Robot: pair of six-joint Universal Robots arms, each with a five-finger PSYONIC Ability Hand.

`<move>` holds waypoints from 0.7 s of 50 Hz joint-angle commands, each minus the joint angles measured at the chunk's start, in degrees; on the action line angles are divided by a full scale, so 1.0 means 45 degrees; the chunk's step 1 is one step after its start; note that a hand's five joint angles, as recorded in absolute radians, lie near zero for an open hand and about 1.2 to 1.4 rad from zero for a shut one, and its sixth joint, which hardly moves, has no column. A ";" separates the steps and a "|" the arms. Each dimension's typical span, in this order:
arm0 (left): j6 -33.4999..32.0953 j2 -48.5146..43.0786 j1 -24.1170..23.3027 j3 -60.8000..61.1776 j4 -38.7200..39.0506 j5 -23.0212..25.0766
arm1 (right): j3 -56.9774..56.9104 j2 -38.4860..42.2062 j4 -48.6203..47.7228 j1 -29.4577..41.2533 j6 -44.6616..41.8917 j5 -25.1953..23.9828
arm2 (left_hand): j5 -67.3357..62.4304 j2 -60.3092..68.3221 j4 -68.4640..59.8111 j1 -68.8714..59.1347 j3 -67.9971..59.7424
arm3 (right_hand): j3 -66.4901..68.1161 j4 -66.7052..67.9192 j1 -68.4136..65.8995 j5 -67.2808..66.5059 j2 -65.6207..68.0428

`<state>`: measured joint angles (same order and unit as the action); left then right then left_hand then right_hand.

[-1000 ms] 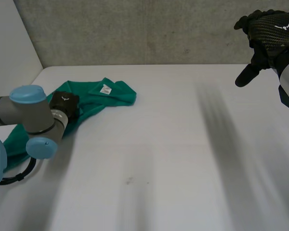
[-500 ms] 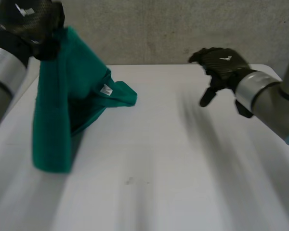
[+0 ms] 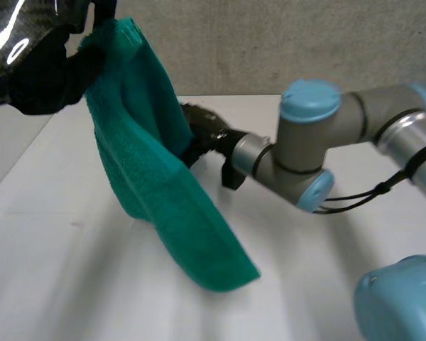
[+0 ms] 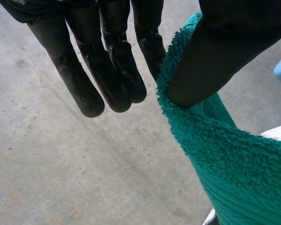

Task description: Fold the towel.

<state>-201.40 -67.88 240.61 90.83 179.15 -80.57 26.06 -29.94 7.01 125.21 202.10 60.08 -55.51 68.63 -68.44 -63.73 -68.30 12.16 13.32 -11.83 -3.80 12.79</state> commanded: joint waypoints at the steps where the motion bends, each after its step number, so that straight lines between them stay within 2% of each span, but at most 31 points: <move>1: 0.0010 0.0064 -0.0208 0.0187 0.0092 -0.0025 | -0.1004 0.1145 -0.0113 0.0905 -0.0008 0.0318 | -0.3220 0.2528 -0.2568 -0.3615 -0.2600 | 1.2617 1.2359 -1.2690 -1.2252 1.2477; 2: -0.0009 0.0006 -0.0111 0.0187 0.0111 -0.0006 | -0.1044 0.1127 -0.0171 0.0847 -0.0106 0.0436 | -0.3220 0.2528 -0.2568 -0.3615 -0.2600 | 1.5050 1.4793 -1.5124 -1.4686 1.4911; 4: -0.0009 -0.0053 -0.0071 0.0187 0.0111 -0.0005 | -0.1161 0.1049 -0.0269 0.0730 -0.0340 0.0884 | -0.3220 0.2528 -0.2568 -0.3615 -0.2600 | 1.5075 1.4817 -1.5148 -1.4710 1.4935; 5: -0.0009 -0.0092 -0.0052 0.0167 0.0131 -0.0044 | -0.1316 0.0836 -0.0250 0.0594 -0.0670 0.1737 | -0.3220 0.2528 -0.2568 -0.3615 -0.2600 | 1.5075 1.4817 -1.5148 -1.4710 1.4935; 7: -0.0009 -0.0151 0.0027 0.0167 0.0209 -0.0045 | -0.1493 0.0368 -0.0211 0.0224 -0.1120 0.2737 | -0.3220 0.2528 -0.2568 -0.3615 -0.2600 | 1.5075 1.4817 -1.5148 -1.4710 1.4935; 9: -0.0010 -0.0325 0.0434 0.0070 0.0597 -0.0064 | -0.1474 -0.0721 -0.0017 -0.0651 -0.2208 0.3906 | -0.3220 0.2528 -0.2568 -0.3615 -0.2600 | 1.5075 1.4817 -1.5148 -1.4710 1.4935; 11: -0.0010 -0.0735 0.1040 0.0050 0.1125 -0.0084 | -0.1319 -0.1448 0.0160 -0.1104 -0.3168 0.4419 | -0.3220 0.2528 -0.2568 -0.3615 -0.2600 | 1.5075 1.4817 -1.5148 -1.4710 1.4935; 17: 0.0359 -0.1867 0.2835 0.0011 0.2647 -0.0142 | 0.0553 -0.4571 0.0473 -0.1712 -0.6859 0.4793 | -0.3220 0.2528 -0.2568 -0.3615 -0.2600 | 1.5075 1.4817 -1.5148 -1.4710 1.4935; 18: 0.0362 -0.1869 0.2839 0.0011 0.2650 -0.0142 | 0.0963 -0.5060 0.0492 -0.1692 -0.7328 0.4831 | -0.3220 0.2528 -0.2568 -0.3615 -0.2600 | 1.5075 1.4817 -1.5148 -1.4710 1.4935; 20: 0.0963 -0.2625 0.3228 0.0011 0.3097 -0.0142 | 0.2775 -0.6989 0.0492 -0.1634 -0.8694 0.4949 | -0.3220 0.2528 -0.2568 -0.3615 -0.2600 | 1.5075 1.4817 -1.5148 -1.4710 1.4935; 23: 0.1786 -0.3995 0.3327 -0.0028 0.3684 -0.0142 | 0.4108 -0.7895 0.0473 -0.1595 -0.8876 0.4968 | -0.3220 0.2528 -0.2568 -0.3615 -0.2600 | 1.5075 1.4817 -1.5148 -1.4710 1.4935; 28: 0.2042 -0.5830 0.3210 -0.0106 0.4251 -0.0220 | 0.6138 -0.7703 0.0551 -0.0875 -0.9051 0.4949 | -0.3220 0.2528 -0.2568 -0.3615 -0.2600 | 1.5075 1.4817 -1.5148 -1.4710 1.4935; 30: 0.2041 -0.7138 0.3210 -0.0262 0.4369 -0.0279 | 0.6571 -0.7391 0.0609 -0.0561 -0.9052 0.4949 | -0.3220 0.2528 -0.2568 -0.3615 -0.2600 | 1.5075 1.4817 -1.5148 -1.4710 1.4935; 35: 0.2022 -0.8977 0.3191 -0.0789 0.4252 -0.0552 | 0.7120 -0.5771 0.1291 -0.0150 -0.8954 0.4968 | -0.3220 0.2528 -0.2568 -0.3615 -0.2600 | 1.5075 1.4817 -1.5148 -1.4710 1.4935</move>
<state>-192.01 -98.82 255.37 89.55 198.58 -81.89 55.48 -63.36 10.15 122.13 160.86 82.43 -55.51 68.68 -68.45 -63.73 -68.35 67.69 68.09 -56.26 -56.80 67.60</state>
